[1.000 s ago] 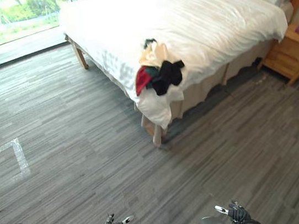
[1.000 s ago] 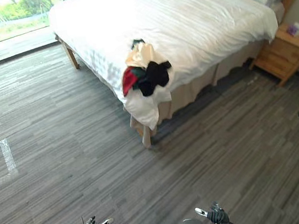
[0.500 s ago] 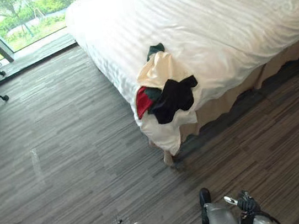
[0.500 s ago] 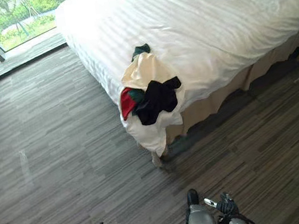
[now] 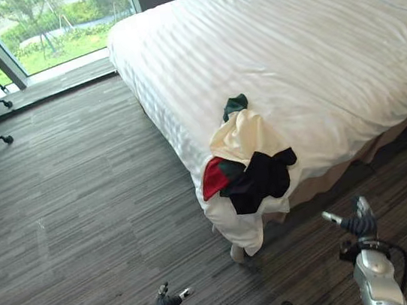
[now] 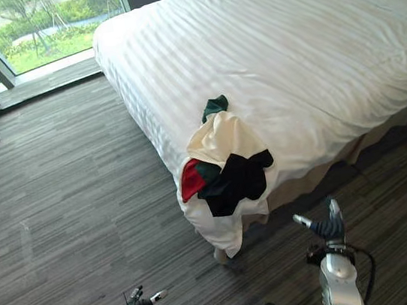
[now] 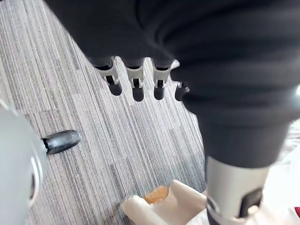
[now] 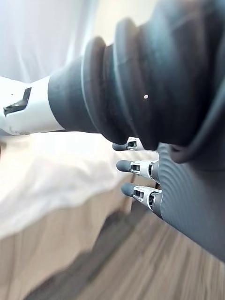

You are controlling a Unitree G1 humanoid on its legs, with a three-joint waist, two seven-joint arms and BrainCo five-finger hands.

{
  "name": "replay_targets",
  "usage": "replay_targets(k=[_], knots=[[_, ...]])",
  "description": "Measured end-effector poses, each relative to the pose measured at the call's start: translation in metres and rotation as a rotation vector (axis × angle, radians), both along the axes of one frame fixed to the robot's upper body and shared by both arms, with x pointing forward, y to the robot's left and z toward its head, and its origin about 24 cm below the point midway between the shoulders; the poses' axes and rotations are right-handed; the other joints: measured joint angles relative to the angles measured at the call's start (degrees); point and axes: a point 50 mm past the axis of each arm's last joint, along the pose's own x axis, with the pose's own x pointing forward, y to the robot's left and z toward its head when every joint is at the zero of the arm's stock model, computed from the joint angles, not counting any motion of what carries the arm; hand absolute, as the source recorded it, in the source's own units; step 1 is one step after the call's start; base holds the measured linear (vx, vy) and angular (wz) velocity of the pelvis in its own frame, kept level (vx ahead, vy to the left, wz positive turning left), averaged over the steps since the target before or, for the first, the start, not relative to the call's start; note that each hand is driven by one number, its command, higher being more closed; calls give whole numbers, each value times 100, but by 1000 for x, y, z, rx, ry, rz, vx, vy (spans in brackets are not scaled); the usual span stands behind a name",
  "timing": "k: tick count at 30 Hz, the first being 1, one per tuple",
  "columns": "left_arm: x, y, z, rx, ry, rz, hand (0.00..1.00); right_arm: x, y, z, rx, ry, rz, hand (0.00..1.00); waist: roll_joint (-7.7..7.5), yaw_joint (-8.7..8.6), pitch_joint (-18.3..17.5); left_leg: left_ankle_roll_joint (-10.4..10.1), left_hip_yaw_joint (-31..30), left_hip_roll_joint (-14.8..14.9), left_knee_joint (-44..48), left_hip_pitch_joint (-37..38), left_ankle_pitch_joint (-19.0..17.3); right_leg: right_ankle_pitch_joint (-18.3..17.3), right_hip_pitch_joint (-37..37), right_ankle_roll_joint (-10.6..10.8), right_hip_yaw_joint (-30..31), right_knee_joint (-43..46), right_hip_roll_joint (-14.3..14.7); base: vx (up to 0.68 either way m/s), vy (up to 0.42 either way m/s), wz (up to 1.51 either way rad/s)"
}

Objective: Tidy the bed and pick cloth on bed and put in laundry

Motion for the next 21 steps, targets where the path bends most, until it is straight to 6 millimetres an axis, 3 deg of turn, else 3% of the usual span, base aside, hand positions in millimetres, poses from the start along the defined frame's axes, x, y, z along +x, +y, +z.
replay_targets(k=[7,11,15,19,21], knots=[[-4,1,-1,15,15,-19,0,35,31,40,-224,-101,163,0,25,87,-14,-72,-137,53,-27,-94,89,0,3,0,-161,0,34,34,-18,10],[-3,0,-1,16,13,-29,0,53,46,43,-293,-87,247,0,32,98,-19,-102,-247,64,-64,-196,179,0,-23,0,-317,1,83,-51,-42,14],[6,-5,1,17,-7,-75,0,81,63,40,-342,-29,332,0,57,244,-10,-54,-402,53,-72,-512,316,-18,-249,-26,-463,-16,105,-122,-25,12],[15,-10,3,15,-31,-107,0,104,67,40,-343,33,336,0,98,349,85,70,-653,64,-72,-888,493,22,-459,-75,-709,16,100,-149,-4,36],[29,-14,7,27,-65,-123,0,124,66,58,-366,26,325,0,95,526,264,113,-777,110,-72,-1231,593,158,-748,-137,-721,18,139,-151,10,17]])
